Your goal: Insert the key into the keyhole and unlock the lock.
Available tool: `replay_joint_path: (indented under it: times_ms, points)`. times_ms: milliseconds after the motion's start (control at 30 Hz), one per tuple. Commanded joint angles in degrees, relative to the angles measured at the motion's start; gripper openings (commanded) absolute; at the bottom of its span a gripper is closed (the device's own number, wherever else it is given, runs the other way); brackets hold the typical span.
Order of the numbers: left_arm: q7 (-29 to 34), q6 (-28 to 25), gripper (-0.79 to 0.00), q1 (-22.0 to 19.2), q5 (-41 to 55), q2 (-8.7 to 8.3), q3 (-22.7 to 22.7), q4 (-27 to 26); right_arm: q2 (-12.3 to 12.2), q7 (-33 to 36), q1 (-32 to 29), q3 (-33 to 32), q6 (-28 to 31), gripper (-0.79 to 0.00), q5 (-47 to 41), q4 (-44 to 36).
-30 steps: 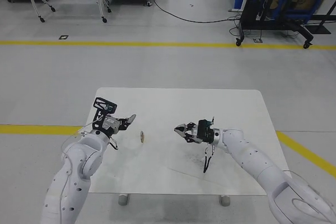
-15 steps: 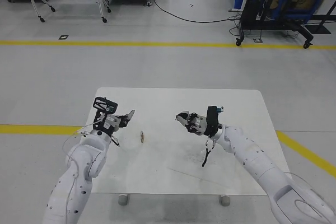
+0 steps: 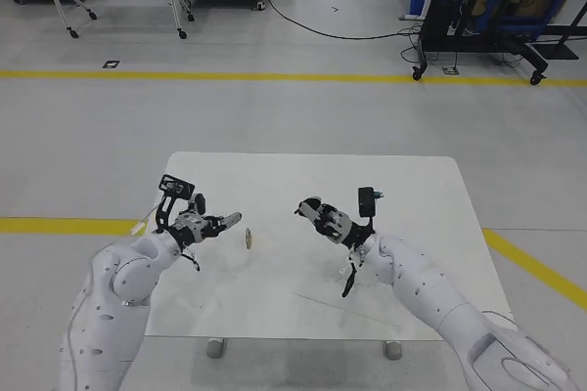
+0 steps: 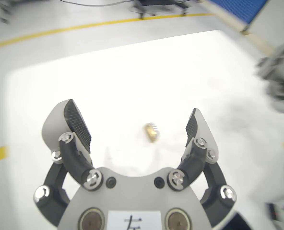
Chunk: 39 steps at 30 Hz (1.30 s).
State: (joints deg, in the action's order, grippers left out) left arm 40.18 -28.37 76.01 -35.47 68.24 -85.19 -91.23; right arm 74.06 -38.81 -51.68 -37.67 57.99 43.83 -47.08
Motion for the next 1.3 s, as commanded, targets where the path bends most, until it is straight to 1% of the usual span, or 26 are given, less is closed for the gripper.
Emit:
replay_joint_path:
  times_ms: [0,67,100,167,233,267,333,367,400,433,467,533,567,600,733,833,967,1033,1133,1267]
  points:
    - [8.5,-2.5,0.000,-1.8,24.2,-0.20,1.1,2.6,0.2,3.1,0.4,2.3,0.0,-0.785,-8.8,-0.7]
    - [13.3,-3.9,0.000,-3.3,30.9,-0.28,2.4,4.5,0.4,6.4,0.8,4.5,0.0,-0.785,-15.0,-1.6]
    - [14.8,-4.6,0.000,-3.9,32.1,-0.34,3.0,5.1,0.4,7.8,1.1,5.4,0.0,-0.785,-18.0,-1.9]
    - [15.7,-6.3,0.000,-4.6,32.2,-0.40,4.1,5.5,0.3,10.6,1.5,6.6,0.0,-0.785,-23.6,-2.7]
    - [15.3,-7.7,0.000,-4.8,31.9,-0.41,5.1,5.7,0.2,13.0,1.7,7.5,0.0,-0.785,-28.8,-3.8]
    - [15.4,-8.2,0.000,-4.8,33.2,-0.38,5.7,6.0,0.0,14.4,1.8,7.8,0.0,-0.785,-31.1,-4.3]
    - [16.7,-8.3,-0.040,-5.2,37.2,-0.39,6.6,7.1,-0.4,17.7,1.9,8.1,0.0,-0.785,-35.1,-5.0]
    - [17.9,-8.2,-0.046,-5.5,40.5,-0.38,7.2,7.8,-0.5,19.4,1.9,8.1,0.0,-0.785,-37.0,-5.3]
    - [19.2,-8.2,-0.065,-6.0,43.3,-0.42,7.4,8.6,-0.7,21.1,1.9,8.1,0.0,-0.785,-38.9,-5.9]
    - [20.2,-8.5,-0.157,-6.5,44.9,-0.51,7.4,9.3,-0.8,22.9,1.8,8.0,0.0,-0.785,-40.8,-6.6]
    - [20.8,-9.0,-0.206,-6.9,46.1,-0.59,7.4,10.0,-0.9,24.7,1.6,7.9,0.0,-0.785,-42.9,-7.2]
    - [21.5,-9.9,-0.243,-7.4,47.6,-0.71,7.4,10.8,-1.1,29.1,1.1,7.4,0.0,-0.785,-47.2,-8.4]
    - [21.6,-10.3,-0.339,-7.6,47.6,-0.79,7.4,11.1,-1.2,31.6,0.8,7.0,0.0,-0.785,-49.5,-8.7]
    - [21.6,-10.5,-0.394,-7.7,47.5,-0.86,7.4,11.4,-1.2,34.4,0.6,6.7,0.0,-0.785,-51.8,-8.8]
    - [21.6,-10.5,-0.453,-8.1,46.9,-1.05,8.2,11.7,-0.9,47.0,-0.2,4.4,0.0,-0.785,-61.0,-8.8]
    - [21.4,-10.4,-0.449,-8.4,46.4,-1.19,8.7,11.9,-0.3,56.3,-0.7,1.8,0.0,-0.785,-67.1,-7.9]
    - [21.0,-9.1,-0.462,-8.9,45.7,-1.37,9.4,12.5,0.9,68.2,-1.3,-1.8,0.0,-0.785,-72.7,-6.3]
    - [20.8,-8.4,-0.486,-9.1,45.7,-1.40,9.9,12.8,1.6,73.0,-1.4,-3.7,0.0,-0.785,-74.2,-5.1]
    - [20.6,-7.9,-0.539,-9.5,45.6,-1.46,10.6,13.0,2.8,78.3,-1.5,-6.3,0.0,-0.785,-74.8,-3.3]
    - [20.3,-7.1,-0.582,-9.8,46.1,-1.55,11.4,13.4,4.4,82.6,-1.6,-9.1,0.0,-0.785,-73.1,-1.8]
